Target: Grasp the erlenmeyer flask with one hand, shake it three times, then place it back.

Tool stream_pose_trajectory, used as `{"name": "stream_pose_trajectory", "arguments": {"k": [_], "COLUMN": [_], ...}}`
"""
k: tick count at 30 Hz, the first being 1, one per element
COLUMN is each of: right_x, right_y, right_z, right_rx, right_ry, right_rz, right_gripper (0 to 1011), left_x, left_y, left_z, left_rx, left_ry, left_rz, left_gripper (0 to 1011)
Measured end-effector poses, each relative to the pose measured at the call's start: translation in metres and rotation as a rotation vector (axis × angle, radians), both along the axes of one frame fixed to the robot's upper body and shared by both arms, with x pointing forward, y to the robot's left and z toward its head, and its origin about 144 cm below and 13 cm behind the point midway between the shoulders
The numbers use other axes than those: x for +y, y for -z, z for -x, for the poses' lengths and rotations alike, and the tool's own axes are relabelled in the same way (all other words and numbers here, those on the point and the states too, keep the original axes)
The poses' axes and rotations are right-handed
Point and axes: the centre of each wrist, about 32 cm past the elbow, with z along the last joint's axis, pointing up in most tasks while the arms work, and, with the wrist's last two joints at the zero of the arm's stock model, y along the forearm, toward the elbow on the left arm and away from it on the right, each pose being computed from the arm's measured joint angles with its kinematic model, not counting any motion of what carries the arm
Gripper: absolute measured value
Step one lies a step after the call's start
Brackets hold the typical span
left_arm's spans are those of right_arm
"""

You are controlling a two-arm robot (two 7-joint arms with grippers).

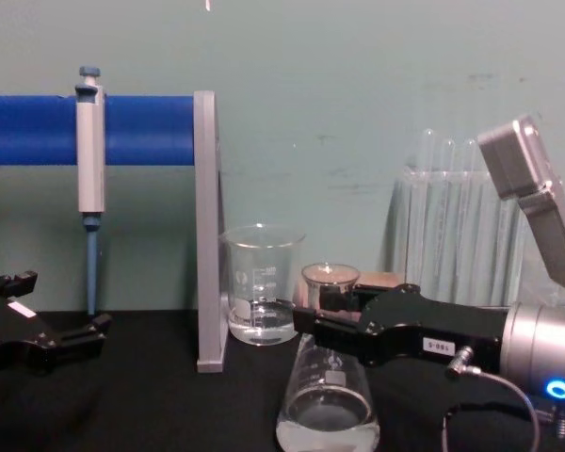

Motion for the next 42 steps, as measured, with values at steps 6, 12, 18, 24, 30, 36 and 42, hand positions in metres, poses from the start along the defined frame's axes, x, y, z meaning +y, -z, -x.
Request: {"name": "stream_pose_trajectory", "arguments": {"k": [6,12,18,24,30,36,42], "right_x": [0.000,0.000,0.000,-0.001,-0.001,0.000,0.000], "right_y": [0.000,0.000,0.000,0.000,-0.004,-0.012,-0.020], "right_z": [0.000,0.000,0.000,0.000,0.003,0.008,0.011], "right_rx": [0.000,0.001,0.001,0.004,-0.008,-0.027,-0.043], "right_ry": [0.000,0.000,0.000,-0.001,-0.004,-0.007,-0.006], "right_rz": [0.000,0.000,0.000,-0.003,-0.031,-0.066,-0.091], "right_gripper": [452,452,452,452,452,452,452], "left_x": [0.000,0.000,0.000,0.000,0.000,0.000,0.000], "left_y": [0.000,0.000,0.000,0.000,0.000,0.000,0.000], "left_z": [0.000,0.000,0.000,0.000,0.000,0.000,0.000], "left_rx": [0.000,0.000,0.000,0.000,0.000,0.000,0.000], "left_ry": [0.000,0.000,0.000,0.000,0.000,0.000,0.000], "left_rz": [0.000,0.000,0.000,0.000,0.000,0.000,0.000], "left_gripper": [1001,1001,1001,1001,1001,1001,1001]}}
